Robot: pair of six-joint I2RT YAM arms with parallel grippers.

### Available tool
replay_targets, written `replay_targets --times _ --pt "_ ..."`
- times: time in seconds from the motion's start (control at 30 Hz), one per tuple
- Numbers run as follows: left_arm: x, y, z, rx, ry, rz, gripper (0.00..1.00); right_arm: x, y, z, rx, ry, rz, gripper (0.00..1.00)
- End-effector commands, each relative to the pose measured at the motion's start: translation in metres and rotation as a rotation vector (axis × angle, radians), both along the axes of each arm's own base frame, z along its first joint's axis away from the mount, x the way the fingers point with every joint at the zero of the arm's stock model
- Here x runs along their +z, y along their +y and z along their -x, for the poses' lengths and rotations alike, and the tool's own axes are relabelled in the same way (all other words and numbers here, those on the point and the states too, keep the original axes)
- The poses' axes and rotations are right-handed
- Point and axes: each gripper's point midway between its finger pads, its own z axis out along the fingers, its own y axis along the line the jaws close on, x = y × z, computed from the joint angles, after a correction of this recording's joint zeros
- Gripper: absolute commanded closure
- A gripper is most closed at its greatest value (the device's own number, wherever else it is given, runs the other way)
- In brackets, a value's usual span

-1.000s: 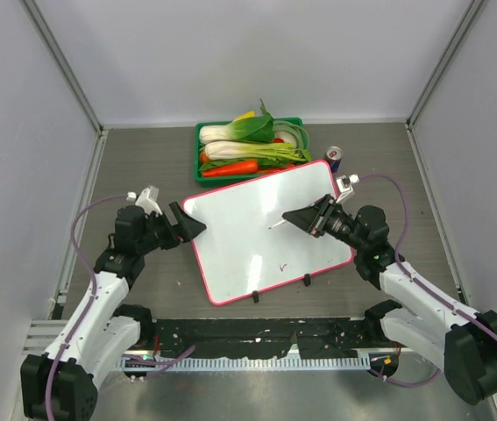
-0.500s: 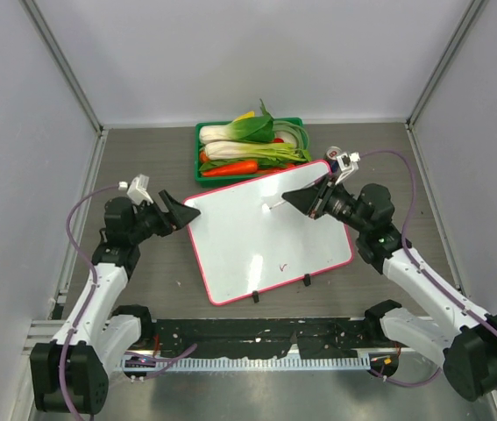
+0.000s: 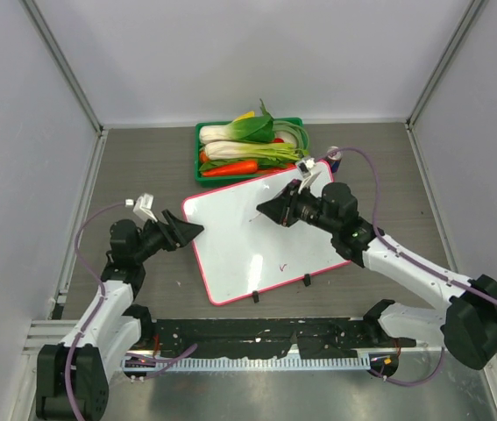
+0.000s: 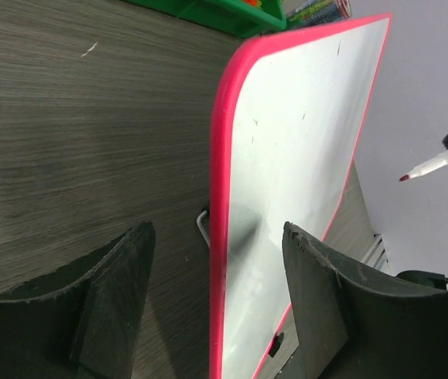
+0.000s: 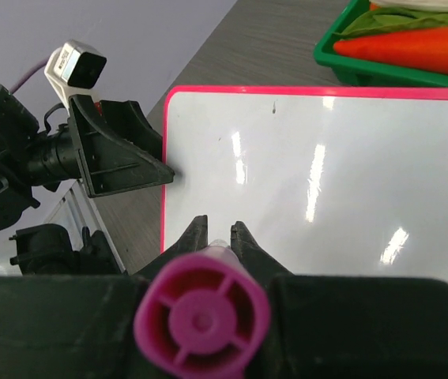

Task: Write a sentence on the whiteboard
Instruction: Hold the whiteboard on the whiteboard stand.

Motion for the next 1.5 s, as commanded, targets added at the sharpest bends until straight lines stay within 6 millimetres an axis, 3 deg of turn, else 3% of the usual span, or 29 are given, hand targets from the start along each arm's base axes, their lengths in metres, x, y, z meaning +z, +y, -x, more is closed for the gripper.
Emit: replay_targets --times 0.0,0.23,0.63,1.17,1.47 --pt "0.028 -0.006 0.002 -0.047 -0.168 0.032 0.32 0.024 0.019 -0.006 -0.005 -0.119 -0.037 0.99" --pt "0.038 -0.010 0.006 -0.065 -0.233 0.062 0.38 0.032 0.044 -0.006 0.038 -0.139 -0.045 0.98" --pt "0.037 -0.020 -0.003 -0.133 -0.197 0.113 0.51 0.037 0.061 -0.022 0.043 -0.170 -0.043 0.98" --pt "0.024 -0.018 0.000 -0.123 -0.173 0.067 1.00 0.036 0.078 -0.041 -0.026 -0.231 -0.001 0.99" --pt "0.021 -0.016 0.000 -0.108 -0.169 0.048 1.00 0.029 0.085 -0.050 -0.106 -0.238 0.054 0.98"
